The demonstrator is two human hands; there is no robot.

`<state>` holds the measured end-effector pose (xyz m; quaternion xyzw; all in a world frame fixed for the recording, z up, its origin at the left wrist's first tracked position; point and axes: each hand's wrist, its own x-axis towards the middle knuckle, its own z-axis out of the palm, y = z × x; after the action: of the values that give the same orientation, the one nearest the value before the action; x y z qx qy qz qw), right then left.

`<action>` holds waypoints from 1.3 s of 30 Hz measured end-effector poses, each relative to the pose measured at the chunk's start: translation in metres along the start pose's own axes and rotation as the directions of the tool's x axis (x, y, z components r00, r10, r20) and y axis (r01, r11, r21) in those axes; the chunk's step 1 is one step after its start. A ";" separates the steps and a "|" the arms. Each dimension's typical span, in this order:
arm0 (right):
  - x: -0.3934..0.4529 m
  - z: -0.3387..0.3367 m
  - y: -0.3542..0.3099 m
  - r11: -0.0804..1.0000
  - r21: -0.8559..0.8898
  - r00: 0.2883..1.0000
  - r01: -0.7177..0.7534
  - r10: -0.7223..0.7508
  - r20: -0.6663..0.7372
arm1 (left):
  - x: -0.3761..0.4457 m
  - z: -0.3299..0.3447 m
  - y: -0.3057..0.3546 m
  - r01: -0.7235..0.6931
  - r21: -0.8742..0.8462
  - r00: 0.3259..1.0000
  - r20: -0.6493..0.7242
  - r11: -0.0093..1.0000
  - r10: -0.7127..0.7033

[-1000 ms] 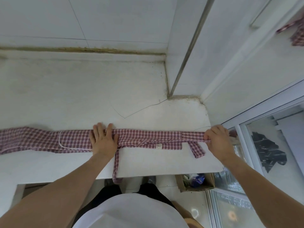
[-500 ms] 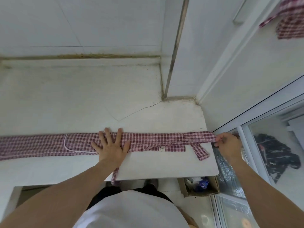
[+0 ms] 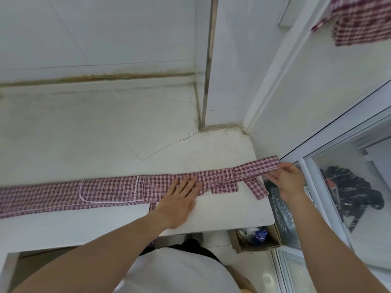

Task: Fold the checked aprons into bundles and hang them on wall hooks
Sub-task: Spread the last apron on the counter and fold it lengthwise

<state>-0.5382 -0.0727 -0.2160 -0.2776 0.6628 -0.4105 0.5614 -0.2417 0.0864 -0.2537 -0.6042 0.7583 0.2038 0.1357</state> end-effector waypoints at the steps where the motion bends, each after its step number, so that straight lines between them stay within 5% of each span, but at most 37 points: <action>1: -0.001 0.003 -0.005 0.999 -0.006 0.999 0.032 -0.032 -0.001 | 0.000 -0.003 0.001 0.007 -0.018 1.000 0.008 1.000 -0.007; 7: -0.018 0.030 -0.026 0.912 -0.241 0.934 0.332 -0.353 -0.048 | 0.022 -0.017 0.029 -0.138 -0.205 0.914 -0.404 0.969 0.045; 12: -0.066 0.063 -0.037 0.780 -0.355 0.853 0.515 -0.507 0.125 | 0.048 -0.037 0.056 -0.161 -0.254 0.987 -0.058 0.954 0.151; 14: -0.081 0.074 -0.032 0.747 -0.364 0.829 0.557 -0.530 0.182 | 0.057 -0.045 0.055 -0.142 -0.443 0.989 -0.102 0.885 0.108; 16: -0.087 0.084 -0.021 0.708 -0.394 0.809 0.586 -0.540 0.233 | 0.058 -0.061 0.051 -0.039 -0.739 0.984 -0.146 0.672 -0.104; 18: -0.094 0.094 -0.009 0.676 -0.424 0.797 0.603 -0.536 0.279 | 0.054 -0.079 0.044 0.056 -0.970 0.938 -0.030 0.237 -0.346; 20: -0.102 0.104 0.001 0.668 -0.405 0.781 0.625 -0.527 0.336 | 0.047 -0.095 0.031 0.072 -0.972 0.934 0.145 -0.225 -0.326; 21: -0.104 0.108 0.006 0.671 -0.387 0.772 0.632 -0.504 0.388 | 0.042 -0.100 0.025 0.103 -0.926 0.944 0.206 -0.364 -0.257; 23: -0.110 0.114 0.012 0.705 -0.331 0.729 0.627 -0.382 0.568 | 0.033 -0.100 0.009 0.161 -0.872 0.952 0.261 -0.463 -0.159; 26: -0.115 0.108 0.018 0.769 -0.250 0.649 0.588 -0.265 0.713 | 0.029 -0.090 -0.004 0.208 -0.915 0.938 0.287 -0.345 -0.194; 29: -0.110 0.087 0.030 0.770 -0.227 0.712 0.597 -0.377 0.592 | 0.033 -0.081 -0.007 0.182 -0.946 0.878 0.279 -0.268 -0.388; 32: -0.100 0.064 0.048 0.638 -0.378 0.711 0.672 -0.410 0.571 | 0.036 -0.079 -0.005 0.218 -0.960 0.842 0.276 -0.176 -0.464; 39: -0.079 0.049 0.084 0.321 -0.489 0.572 0.811 -0.260 0.778 | 0.039 -0.071 -0.011 0.310 -0.946 0.775 0.310 -0.096 -0.550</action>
<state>-0.4661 0.0241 -0.2490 -0.8267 0.4257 -0.1198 0.3478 -0.2375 0.0175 -0.2107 -0.7561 0.1866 0.5428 -0.3145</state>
